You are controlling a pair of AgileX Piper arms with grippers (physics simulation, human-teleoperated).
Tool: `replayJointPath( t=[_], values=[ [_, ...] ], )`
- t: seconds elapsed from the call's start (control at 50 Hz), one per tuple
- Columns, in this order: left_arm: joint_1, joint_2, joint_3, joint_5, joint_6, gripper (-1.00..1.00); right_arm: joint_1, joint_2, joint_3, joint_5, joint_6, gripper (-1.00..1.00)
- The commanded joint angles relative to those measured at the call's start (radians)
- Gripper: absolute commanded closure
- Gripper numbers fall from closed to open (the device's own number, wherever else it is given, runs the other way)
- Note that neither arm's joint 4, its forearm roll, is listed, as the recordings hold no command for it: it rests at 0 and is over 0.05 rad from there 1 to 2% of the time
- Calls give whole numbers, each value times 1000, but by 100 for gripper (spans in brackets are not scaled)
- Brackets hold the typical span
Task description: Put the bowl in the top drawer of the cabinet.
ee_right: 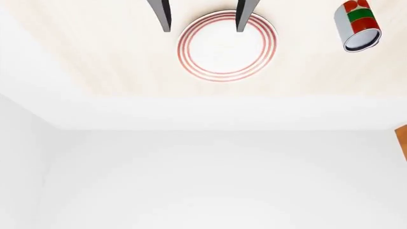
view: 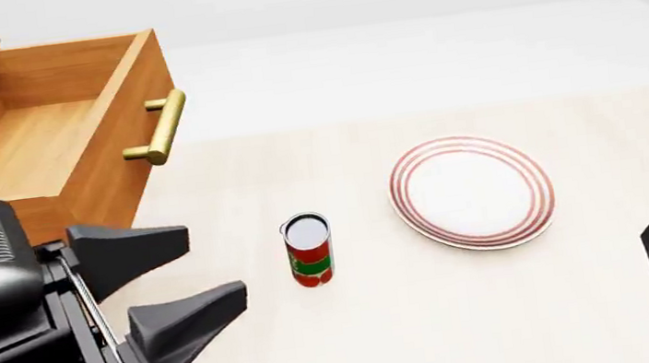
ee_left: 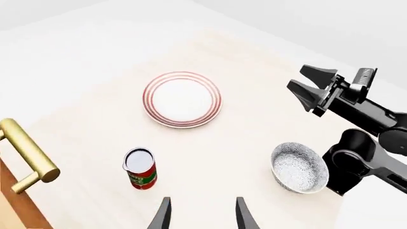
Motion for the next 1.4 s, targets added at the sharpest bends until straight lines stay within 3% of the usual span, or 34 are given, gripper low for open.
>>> replayJointPath(
  t=[0.02,0.48,1.1,1.12,1.4],
  values=[
    [-57,109,-33,-40,-58,-100,0,0,0,0,0,-100],
    [-125,290,-67,-113,-173,-100,0,0,0,0,0,-100],
    [-231,499,-126,-186,-273,-100,0,0,0,0,0,-100],
    [-283,602,-161,-208,-353,-100,0,0,0,0,0,-100],
    [-300,633,-168,-209,-405,-100,0,0,0,0,0,-100]
  ],
)
